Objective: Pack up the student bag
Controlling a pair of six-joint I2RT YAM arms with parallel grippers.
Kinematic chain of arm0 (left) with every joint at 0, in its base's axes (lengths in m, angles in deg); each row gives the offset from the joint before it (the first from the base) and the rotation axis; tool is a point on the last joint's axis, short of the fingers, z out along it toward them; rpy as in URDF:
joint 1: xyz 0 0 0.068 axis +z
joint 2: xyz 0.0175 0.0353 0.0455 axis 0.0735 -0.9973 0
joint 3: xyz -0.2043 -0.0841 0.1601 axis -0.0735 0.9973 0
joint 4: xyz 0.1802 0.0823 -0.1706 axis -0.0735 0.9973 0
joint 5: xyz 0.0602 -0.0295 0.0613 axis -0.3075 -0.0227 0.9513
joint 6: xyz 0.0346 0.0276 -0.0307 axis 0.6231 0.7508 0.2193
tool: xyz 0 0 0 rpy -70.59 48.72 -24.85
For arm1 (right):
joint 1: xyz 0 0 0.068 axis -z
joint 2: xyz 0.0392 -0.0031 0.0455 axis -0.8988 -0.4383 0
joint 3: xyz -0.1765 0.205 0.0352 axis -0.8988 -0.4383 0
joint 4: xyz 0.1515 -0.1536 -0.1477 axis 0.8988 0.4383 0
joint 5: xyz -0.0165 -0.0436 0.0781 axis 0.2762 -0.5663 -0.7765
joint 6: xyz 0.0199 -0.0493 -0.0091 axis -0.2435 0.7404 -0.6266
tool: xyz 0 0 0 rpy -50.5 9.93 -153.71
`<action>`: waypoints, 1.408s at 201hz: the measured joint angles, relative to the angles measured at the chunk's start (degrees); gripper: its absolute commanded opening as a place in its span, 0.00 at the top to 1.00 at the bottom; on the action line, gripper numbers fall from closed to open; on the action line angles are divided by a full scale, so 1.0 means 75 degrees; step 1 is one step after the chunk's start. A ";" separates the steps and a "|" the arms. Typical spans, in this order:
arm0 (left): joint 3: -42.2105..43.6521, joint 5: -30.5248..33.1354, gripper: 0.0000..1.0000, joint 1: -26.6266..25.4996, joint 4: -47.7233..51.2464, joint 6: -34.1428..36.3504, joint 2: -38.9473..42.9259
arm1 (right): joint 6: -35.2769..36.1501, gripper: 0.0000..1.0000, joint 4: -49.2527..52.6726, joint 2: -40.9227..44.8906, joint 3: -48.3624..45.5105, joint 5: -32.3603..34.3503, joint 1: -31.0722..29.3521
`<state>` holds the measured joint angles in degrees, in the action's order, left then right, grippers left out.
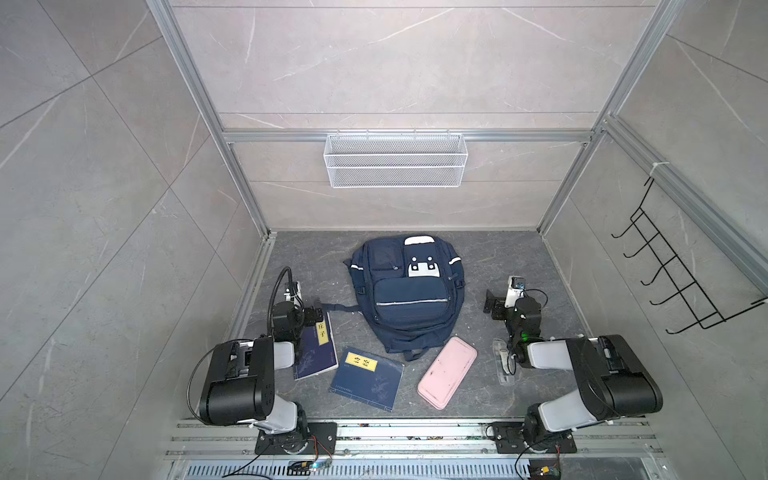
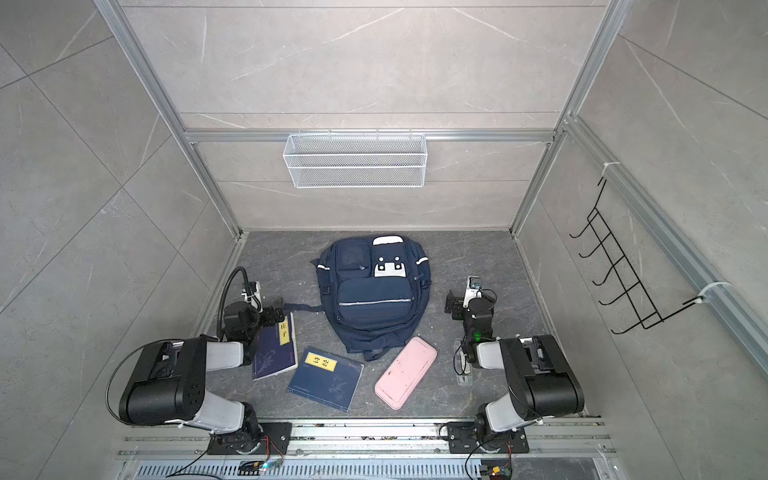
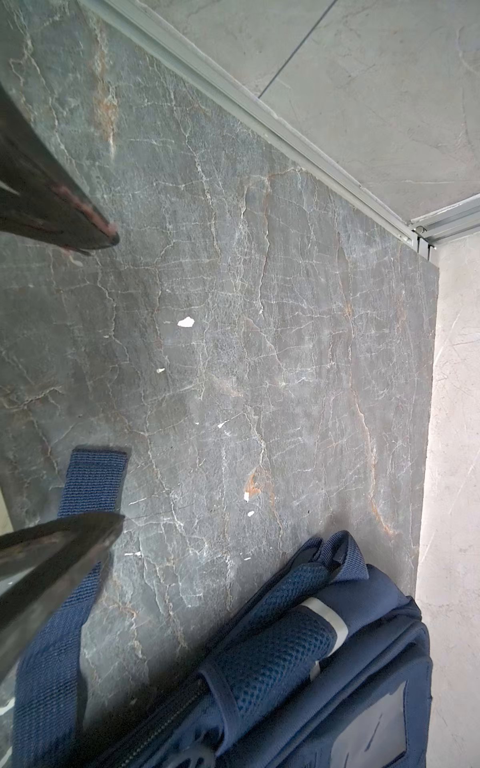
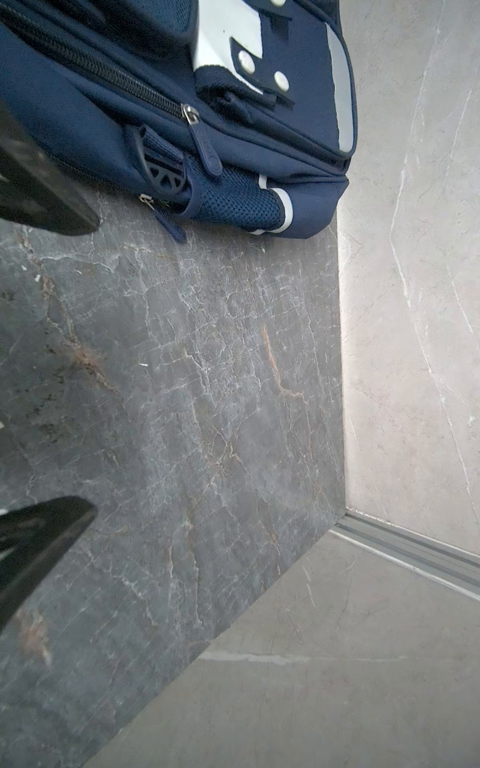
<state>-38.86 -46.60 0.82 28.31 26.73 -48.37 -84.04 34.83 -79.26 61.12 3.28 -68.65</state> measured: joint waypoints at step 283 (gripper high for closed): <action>-0.2122 0.2763 0.00 -0.2328 0.4555 -0.2422 0.2967 | -0.3270 0.00 0.8239 0.0041 0.5727 0.1577 -0.0341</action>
<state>-54.77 -25.88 -16.64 62.47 8.57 -26.12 -108.56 96.62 -78.95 104.06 15.10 -71.20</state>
